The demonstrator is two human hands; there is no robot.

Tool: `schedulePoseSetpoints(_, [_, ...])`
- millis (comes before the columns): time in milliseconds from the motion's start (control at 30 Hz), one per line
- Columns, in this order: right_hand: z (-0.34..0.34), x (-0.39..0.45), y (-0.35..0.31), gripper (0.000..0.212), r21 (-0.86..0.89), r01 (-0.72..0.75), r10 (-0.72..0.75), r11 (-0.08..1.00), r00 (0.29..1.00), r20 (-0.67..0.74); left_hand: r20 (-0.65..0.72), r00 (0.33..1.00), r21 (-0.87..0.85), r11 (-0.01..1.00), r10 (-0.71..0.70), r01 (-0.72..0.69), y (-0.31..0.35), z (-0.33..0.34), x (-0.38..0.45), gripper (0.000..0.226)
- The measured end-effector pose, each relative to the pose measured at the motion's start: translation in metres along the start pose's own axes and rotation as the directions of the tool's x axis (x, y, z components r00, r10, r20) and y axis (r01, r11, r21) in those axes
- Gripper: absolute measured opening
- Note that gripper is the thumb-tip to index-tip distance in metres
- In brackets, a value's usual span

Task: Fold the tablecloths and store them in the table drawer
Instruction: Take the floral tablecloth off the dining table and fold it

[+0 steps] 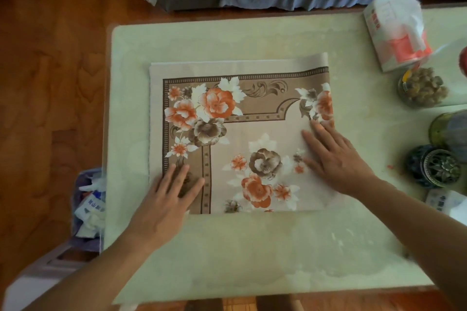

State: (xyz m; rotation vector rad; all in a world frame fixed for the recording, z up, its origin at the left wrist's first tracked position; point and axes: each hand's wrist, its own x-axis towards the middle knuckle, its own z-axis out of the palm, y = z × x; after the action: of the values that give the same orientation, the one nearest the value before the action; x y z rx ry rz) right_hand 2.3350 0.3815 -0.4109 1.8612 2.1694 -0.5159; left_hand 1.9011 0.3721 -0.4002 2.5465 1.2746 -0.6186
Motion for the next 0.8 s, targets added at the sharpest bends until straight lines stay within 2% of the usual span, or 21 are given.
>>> schedulePoseSetpoints(133, [-0.009, -0.008, 0.008, 0.06, 0.014, 0.061, -0.061, 0.998, 0.998, -0.006, 0.017, 0.999, -0.089, 0.995, 0.047, -0.045, -0.024, -0.006, -0.004, 0.078])
schedulePoseSetpoints(200, [-0.012, -0.013, 0.019, 0.083, 0.029, 0.126, -0.126, 0.992, 0.992, 0.01, 0.009, 1.0, -0.279, 0.96, -0.02, 0.022, -0.028, -0.027, -0.002, 0.064])
schedulePoseSetpoints(267, [-0.019, -0.014, 0.042, 0.086, 0.069, 0.241, -0.239, 0.968, 0.97, -0.038, 0.119, 0.988, -0.519, 0.842, -0.098, 0.147, -0.042, -0.057, 0.006, 0.039])
schedulePoseSetpoints(333, [-0.033, -0.013, 0.053, 0.072, 0.135, 0.304, -0.306, 0.943, 0.952, -0.005, 0.272, 0.952, -0.679, 0.674, -0.138, 0.291, -0.058, -0.09, 0.024, 0.031])
schedulePoseSetpoints(367, [-0.041, -0.012, 0.053, 0.064, 0.208, 0.267, -0.275, 0.941, 0.962, 0.006, 0.338, 0.928, -0.721, 0.59, -0.158, 0.363, -0.068, -0.102, 0.035, 0.027])
schedulePoseSetpoints(400, [-0.047, -0.01, 0.05, 0.056, 0.266, 0.155, -0.156, 0.951, 0.988, -0.018, 0.379, 0.909, -0.751, 0.517, -0.174, 0.412, -0.074, -0.114, 0.045, 0.011])
schedulePoseSetpoints(433, [-0.051, -0.006, 0.048, 0.052, 0.353, 0.008, 0.003, 0.936, 1.0, -0.029, 0.376, 0.907, -0.799, 0.431, -0.188, 0.42, -0.08, -0.123, 0.054, 0.02])
schedulePoseSetpoints(467, [-0.053, 0.003, 0.046, 0.059, 0.435, -0.152, 0.171, 0.888, 0.985, -0.004, 0.375, 0.906, -0.843, 0.333, -0.198, 0.422, -0.087, -0.128, 0.061, 0.049])
schedulePoseSetpoints(500, [-0.055, 0.013, 0.045, 0.065, 0.517, -0.242, 0.252, 0.821, 0.966, 0.054, 0.39, 0.894, -0.893, 0.144, -0.222, 0.425, -0.094, -0.129, 0.067, 0.068])
schedulePoseSetpoints(533, [-0.056, 0.022, 0.045, 0.065, 0.531, -0.309, 0.308, 0.789, 0.947, 0.093, 0.39, 0.885, -0.921, -0.096, -0.255, 0.378, -0.099, -0.126, 0.071, 0.072])
schedulePoseSetpoints(567, [-0.059, 0.03, 0.045, 0.055, 0.524, -0.348, 0.338, 0.777, 0.934, 0.12, 0.372, 0.881, -0.907, -0.315, -0.292, 0.278, -0.103, -0.123, 0.074, 0.07])
schedulePoseSetpoints(600, [-0.064, 0.036, 0.042, 0.043, 0.504, -0.384, 0.374, 0.774, 0.919, 0.125, 0.385, 0.85, -0.867, -0.456, -0.36, 0.2, -0.104, -0.113, 0.076, 0.065])
schedulePoseSetpoints(633, [-0.069, 0.041, 0.039, 0.034, 0.517, -0.396, 0.389, 0.759, 0.912, 0.128, 0.417, 0.812, -0.837, -0.522, -0.409, 0.167, -0.101, -0.104, 0.077, 0.059])
schedulePoseSetpoints(667, [-0.072, 0.044, 0.038, 0.03, 0.539, -0.407, 0.402, 0.738, 0.906, 0.134, 0.432, 0.771, -0.856, -0.482, -0.468, 0.187, -0.098, -0.093, 0.077, 0.05])
schedulePoseSetpoints(700, [-0.074, 0.048, 0.036, 0.03, 0.56, -0.406, 0.397, 0.722, 0.906, 0.145, 0.405, 0.743, -0.9, -0.374, -0.532, 0.223, -0.096, -0.08, 0.078, 0.04])
schedulePoseSetpoints(767, [-0.079, 0.052, 0.031, 0.034, 0.569, -0.442, 0.405, 0.693, 0.892, 0.2, 0.244, 0.72, -0.954, -0.027, -0.65, 0.299, -0.091, -0.065, 0.074, 0.026])
schedulePoseSetpoints(800, [-0.084, 0.05, 0.029, 0.034, 0.572, -0.484, 0.417, 0.662, 0.872, 0.255, 0.167, 0.722, -0.938, 0.118, -0.671, 0.327, -0.088, -0.064, 0.07, 0.031])
